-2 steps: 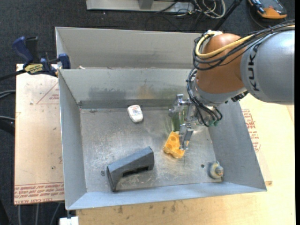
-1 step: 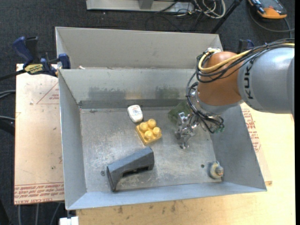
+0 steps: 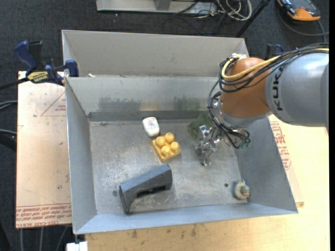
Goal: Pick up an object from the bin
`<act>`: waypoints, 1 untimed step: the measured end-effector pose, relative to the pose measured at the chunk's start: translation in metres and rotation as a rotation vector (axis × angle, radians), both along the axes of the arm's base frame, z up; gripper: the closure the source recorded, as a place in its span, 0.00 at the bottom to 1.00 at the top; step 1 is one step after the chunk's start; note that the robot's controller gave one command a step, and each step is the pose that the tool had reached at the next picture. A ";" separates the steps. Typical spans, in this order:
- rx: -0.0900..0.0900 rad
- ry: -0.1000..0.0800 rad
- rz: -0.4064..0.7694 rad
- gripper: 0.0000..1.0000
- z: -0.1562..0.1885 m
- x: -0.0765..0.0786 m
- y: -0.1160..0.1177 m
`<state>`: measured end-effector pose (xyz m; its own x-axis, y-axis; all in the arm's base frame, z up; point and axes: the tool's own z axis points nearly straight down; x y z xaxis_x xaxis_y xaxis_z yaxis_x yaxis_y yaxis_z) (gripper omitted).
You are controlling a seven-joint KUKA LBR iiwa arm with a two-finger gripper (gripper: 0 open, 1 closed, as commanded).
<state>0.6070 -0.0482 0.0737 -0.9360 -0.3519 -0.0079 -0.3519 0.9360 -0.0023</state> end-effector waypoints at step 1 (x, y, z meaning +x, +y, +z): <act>0.002 0.014 0.082 1.00 0.049 -0.039 -0.020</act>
Offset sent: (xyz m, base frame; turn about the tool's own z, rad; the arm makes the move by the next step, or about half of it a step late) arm -0.0683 -0.0060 0.0682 0.1747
